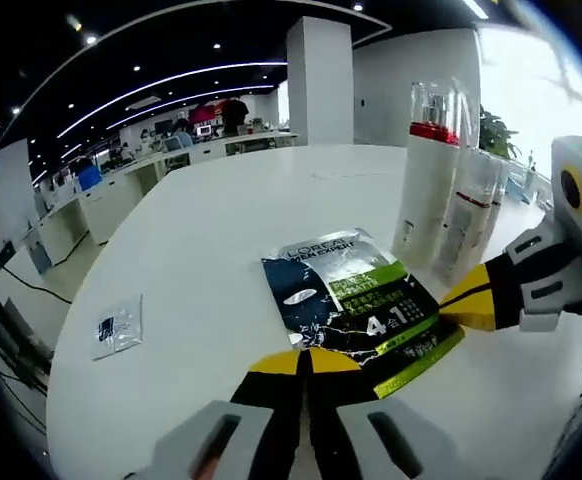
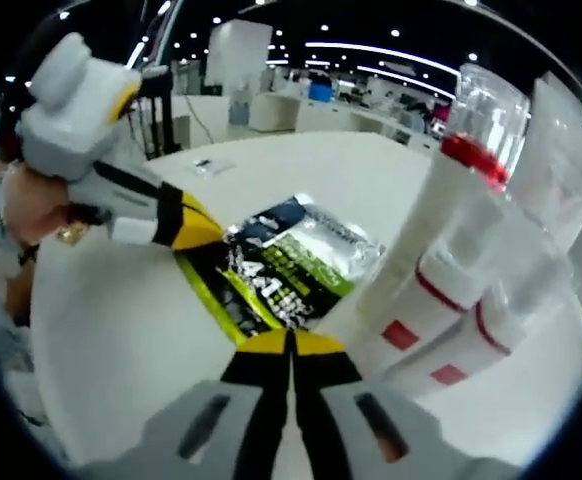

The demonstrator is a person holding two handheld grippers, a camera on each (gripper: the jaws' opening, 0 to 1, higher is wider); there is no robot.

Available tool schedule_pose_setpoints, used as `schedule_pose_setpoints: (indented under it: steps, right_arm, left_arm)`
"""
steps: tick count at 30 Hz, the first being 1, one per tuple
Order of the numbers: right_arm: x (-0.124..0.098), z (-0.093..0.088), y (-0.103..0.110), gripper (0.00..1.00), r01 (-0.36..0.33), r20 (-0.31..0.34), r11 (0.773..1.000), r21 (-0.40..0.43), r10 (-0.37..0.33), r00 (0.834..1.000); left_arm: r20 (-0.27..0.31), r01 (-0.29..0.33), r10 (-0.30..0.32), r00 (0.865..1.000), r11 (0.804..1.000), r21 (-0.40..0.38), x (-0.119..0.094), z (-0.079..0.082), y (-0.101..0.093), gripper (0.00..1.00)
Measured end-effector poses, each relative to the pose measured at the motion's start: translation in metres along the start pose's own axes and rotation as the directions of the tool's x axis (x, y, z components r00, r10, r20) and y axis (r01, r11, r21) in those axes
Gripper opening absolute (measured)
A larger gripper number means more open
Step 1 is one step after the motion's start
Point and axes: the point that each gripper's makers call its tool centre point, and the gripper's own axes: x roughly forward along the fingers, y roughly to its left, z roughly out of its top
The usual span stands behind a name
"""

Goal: Arrange the skincare products in the storage area until every visible bottle or jar stands upright without overlapping.

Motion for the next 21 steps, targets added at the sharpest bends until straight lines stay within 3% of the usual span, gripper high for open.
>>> schedule_pose_setpoints:
  steps: [4, 19, 21]
  right_arm:
    - [-0.0013, -0.0018, -0.0009, 0.00, -0.002, 0.003, 1.000, 0.023, 0.001, 1.000]
    - [-0.0050, -0.0048, 0.0002, 0.00, 0.001, 0.007, 1.000, -0.012, -0.001, 1.000]
    - [-0.0047, -0.0046, 0.0004, 0.00, 0.000, 0.003, 1.000, -0.019, 0.000, 1.000]
  left_arm:
    - [0.007, 0.002, -0.002, 1.000, 1.000, -0.004, -0.0005, -0.0009, -0.0002, 0.00]
    - [0.018, 0.001, -0.001, 1.000, 1.000, -0.011, -0.0021, -0.0025, -0.0049, 0.00]
    - [0.011, 0.002, -0.001, 1.000, 0.999, -0.039, -0.0019, -0.0023, -0.0047, 0.00]
